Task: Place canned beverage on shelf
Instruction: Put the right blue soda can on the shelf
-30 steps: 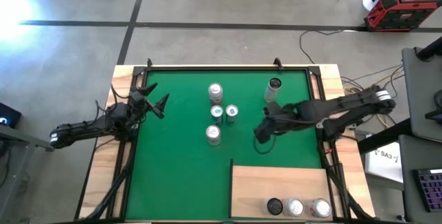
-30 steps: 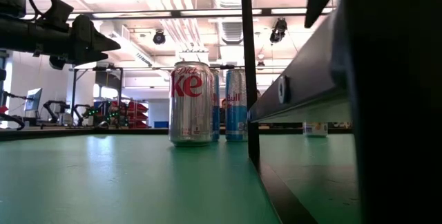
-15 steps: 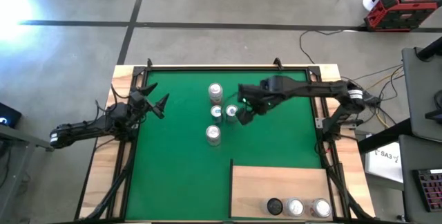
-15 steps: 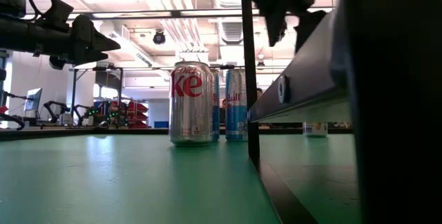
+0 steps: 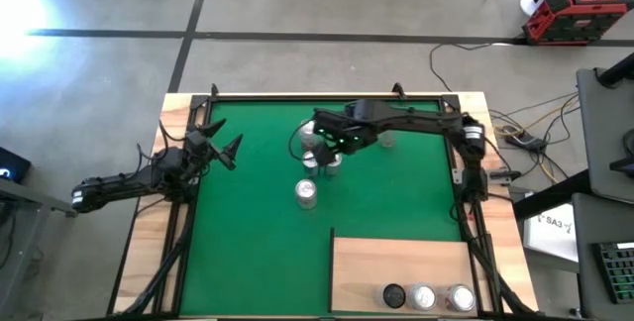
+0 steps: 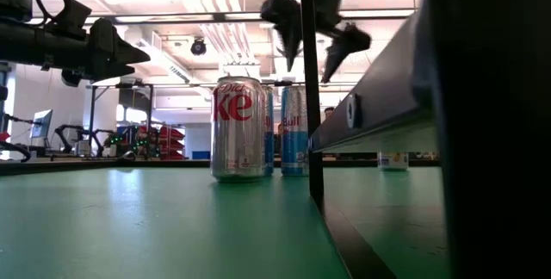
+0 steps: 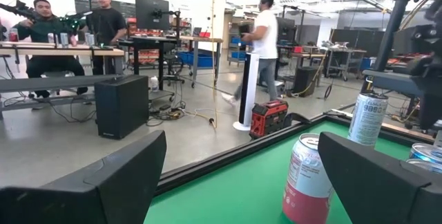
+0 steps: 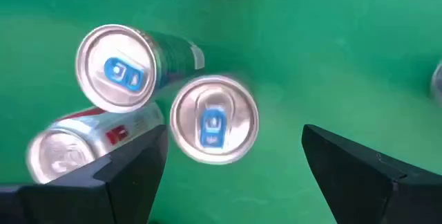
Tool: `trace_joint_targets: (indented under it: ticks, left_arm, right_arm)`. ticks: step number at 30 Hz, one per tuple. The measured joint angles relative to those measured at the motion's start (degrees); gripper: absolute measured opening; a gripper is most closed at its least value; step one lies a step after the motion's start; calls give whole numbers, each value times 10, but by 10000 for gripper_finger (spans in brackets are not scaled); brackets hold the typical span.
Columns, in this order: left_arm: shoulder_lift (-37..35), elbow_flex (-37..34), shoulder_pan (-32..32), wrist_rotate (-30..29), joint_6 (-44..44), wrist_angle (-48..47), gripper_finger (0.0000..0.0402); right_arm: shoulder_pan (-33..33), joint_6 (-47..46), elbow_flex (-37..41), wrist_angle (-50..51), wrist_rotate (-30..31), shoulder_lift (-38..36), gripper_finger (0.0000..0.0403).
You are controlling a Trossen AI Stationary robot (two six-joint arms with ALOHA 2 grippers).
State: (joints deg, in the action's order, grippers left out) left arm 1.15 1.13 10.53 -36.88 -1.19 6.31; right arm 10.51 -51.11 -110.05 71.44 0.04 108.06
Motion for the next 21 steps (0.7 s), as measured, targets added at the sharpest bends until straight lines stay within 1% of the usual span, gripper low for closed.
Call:
trace_joint_targets:
  ticks: [6,9,11,15,19,21]
  left_arm:
    - [0,0,0,0,0,0,363]
    - [0,0,0,0,0,0,363]
    - [0,0,0,0,0,0,363]
    - [0,0,0,0,0,0,363]
    - [0,0,0,0,0,0,363]
    - [0,0,0,0,0,0,363]
  right_arm:
    - [14,131,-101,104,-1,80,322]
    - [24,165,-139,145,-12,106,322]
    - [32,186,-160,158,-32,115,322]
    - [45,221,-175,164,-72,117,322]
    - [45,225,-175,168,-76,107,322]
    - [45,248,-175,168,-86,101,322]
